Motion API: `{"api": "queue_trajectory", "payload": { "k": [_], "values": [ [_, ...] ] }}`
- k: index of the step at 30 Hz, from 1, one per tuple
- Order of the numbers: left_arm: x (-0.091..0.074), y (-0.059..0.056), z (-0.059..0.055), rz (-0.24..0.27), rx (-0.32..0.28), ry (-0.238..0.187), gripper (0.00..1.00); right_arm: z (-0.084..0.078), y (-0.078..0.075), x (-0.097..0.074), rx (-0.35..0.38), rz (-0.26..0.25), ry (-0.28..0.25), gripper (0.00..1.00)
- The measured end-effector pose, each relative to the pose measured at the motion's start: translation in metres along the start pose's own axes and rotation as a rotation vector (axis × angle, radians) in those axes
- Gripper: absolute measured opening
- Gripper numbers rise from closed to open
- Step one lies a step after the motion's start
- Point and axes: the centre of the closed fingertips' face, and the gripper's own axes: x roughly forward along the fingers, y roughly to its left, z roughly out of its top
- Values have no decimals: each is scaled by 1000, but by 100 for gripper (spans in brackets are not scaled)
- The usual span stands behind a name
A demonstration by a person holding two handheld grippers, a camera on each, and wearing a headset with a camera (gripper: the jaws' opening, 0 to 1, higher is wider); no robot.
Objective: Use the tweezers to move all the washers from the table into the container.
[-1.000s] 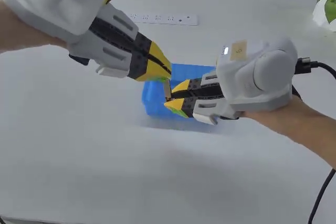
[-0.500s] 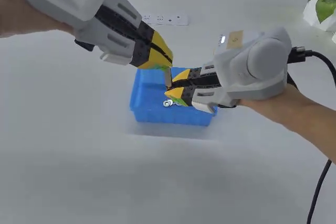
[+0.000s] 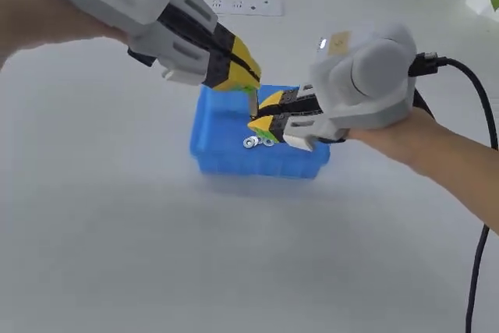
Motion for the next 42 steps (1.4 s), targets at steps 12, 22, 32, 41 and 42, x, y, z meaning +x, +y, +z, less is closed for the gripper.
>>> {"api": "queue_trajectory", "payload": {
  "k": [12, 22, 32, 41, 42],
  "values": [
    [10, -2, -9, -14, -29, 4, 5, -15, 3, 6, 22, 19, 23, 10],
    [8, -3, -9, -10, -17, 17, 5, -10, 1, 6, 30, 1, -1, 11],
    [-4, -10, 2, 12, 4, 28, 5, 6, 5, -1, 12, -7, -33, 11],
    [-30, -15, 24, 51, 37, 34, 5, 37, 12, -19, -29, -21, -106, 11],
    [-33, -17, 27, 53, 41, 33, 5, 39, 13, -21, -35, -24, -109, 11]
  ]
}}
